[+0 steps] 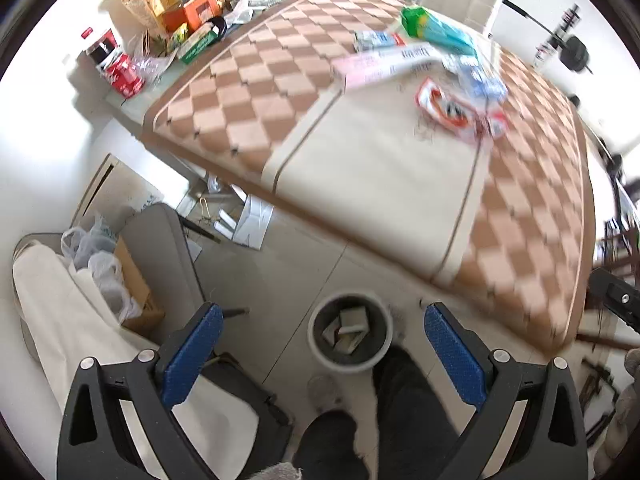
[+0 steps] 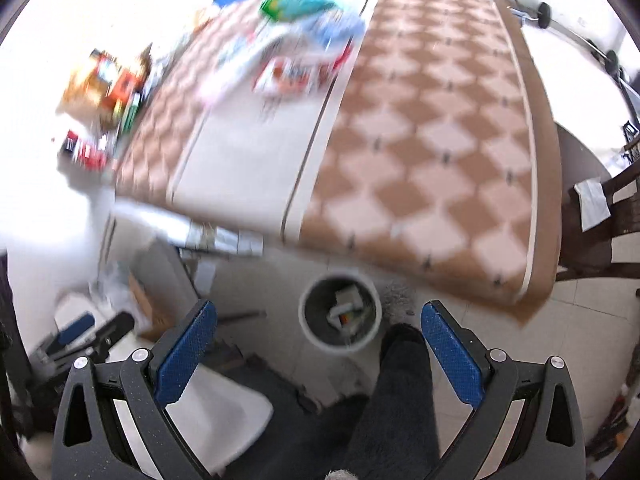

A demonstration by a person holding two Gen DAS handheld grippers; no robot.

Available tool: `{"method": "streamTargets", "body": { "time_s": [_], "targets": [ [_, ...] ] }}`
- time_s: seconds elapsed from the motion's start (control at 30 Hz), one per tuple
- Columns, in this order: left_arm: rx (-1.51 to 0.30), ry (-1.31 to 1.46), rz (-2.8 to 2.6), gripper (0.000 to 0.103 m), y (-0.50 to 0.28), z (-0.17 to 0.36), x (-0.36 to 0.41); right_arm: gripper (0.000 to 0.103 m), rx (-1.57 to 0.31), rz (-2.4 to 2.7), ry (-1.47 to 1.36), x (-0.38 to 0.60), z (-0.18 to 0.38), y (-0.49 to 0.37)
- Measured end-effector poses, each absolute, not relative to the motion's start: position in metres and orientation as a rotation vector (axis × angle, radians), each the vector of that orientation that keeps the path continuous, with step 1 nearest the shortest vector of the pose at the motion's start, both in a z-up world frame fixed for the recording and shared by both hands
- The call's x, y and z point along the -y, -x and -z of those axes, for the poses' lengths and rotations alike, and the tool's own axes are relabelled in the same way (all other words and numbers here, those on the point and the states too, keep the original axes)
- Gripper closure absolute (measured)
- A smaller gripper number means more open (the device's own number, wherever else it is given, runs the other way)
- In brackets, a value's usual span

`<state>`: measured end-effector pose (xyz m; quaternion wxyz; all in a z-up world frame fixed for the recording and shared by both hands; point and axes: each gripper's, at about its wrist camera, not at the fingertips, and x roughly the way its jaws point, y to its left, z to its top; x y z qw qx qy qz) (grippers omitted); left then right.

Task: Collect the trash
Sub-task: 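Move both tools back over the table toward the snack wrappers, then grasp the blue snack bag with the right tool while the left tool grasps the red wrapper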

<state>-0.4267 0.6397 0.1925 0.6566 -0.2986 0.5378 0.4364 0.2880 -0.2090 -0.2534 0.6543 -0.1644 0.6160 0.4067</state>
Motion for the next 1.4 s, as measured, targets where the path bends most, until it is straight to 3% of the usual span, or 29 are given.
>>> {"method": "streamTargets", "body": {
  "time_s": [0.17, 0.23, 0.3, 0.37, 0.4, 0.57, 0.67, 0.73, 0.87, 0.93, 1.07, 1.2, 1.4],
  "targets": [
    [-1.217, 0.845, -0.974, 0.000, 0.333, -0.171, -0.683, 0.000, -1.418, -0.891, 0.348, 0.141, 0.264, -0.376],
    [-1.229, 0.903, -0.971, 0.000, 0.302, -0.158, -0.698, 0.010, -1.431, -0.881, 0.335, 0.112, 0.276, -0.411],
    [-1.242, 0.993, -0.962, 0.000, 0.270, -0.136, -0.720, 0.040, -1.458, -0.882, 0.305, 0.083, 0.297, -0.444],
    [-1.238, 1.144, -0.943, 0.001, 0.244, -0.113, -0.742, 0.053, -1.499, -0.879, 0.289, 0.051, 0.322, -0.475],
    [-1.227, 1.210, -0.934, 0.001, 0.237, -0.105, -0.750, 0.055, -1.505, -0.873, 0.294, 0.039, 0.331, -0.487],
    [-1.125, 1.556, -0.961, 0.001, 0.200, -0.062, -0.793, 0.054, -1.512, -0.819, 0.328, -0.014, 0.361, -0.542],
    [-1.136, 1.621, -1.027, 0.001, 0.182, -0.045, -0.808, 0.048, -1.519, -0.782, 0.332, -0.029, 0.369, -0.567],
    [-1.169, 1.599, -1.069, 0.001, 0.172, -0.040, -0.811, 0.044, -1.514, -0.766, 0.336, -0.033, 0.371, -0.581],
    [-1.323, 1.315, -1.116, 0.028, 0.148, -0.042, -0.811, 0.041, -1.517, -0.756, 0.355, -0.036, 0.376, -0.594],
    [-1.377, 1.129, -1.021, 0.032, 0.138, -0.048, -0.806, 0.037, -1.524, -0.770, 0.357, -0.036, 0.376, -0.596],
    [-1.516, 0.722, -0.921, 0.033, 0.141, -0.052, -0.795, 0.010, -1.525, -0.885, 0.365, -0.053, 0.375, -0.589],
    [-1.494, 0.847, -0.918, 0.029, 0.181, -0.046, -0.804, 0.009, -1.498, -1.013, 0.466, -0.088, 0.379, -0.563],
    [-1.370, 1.028, -0.973, 0.036, 0.208, -0.047, -0.812, 0.010, -1.502, -1.068, 0.595, -0.136, 0.402, -0.524]
  ]
}}
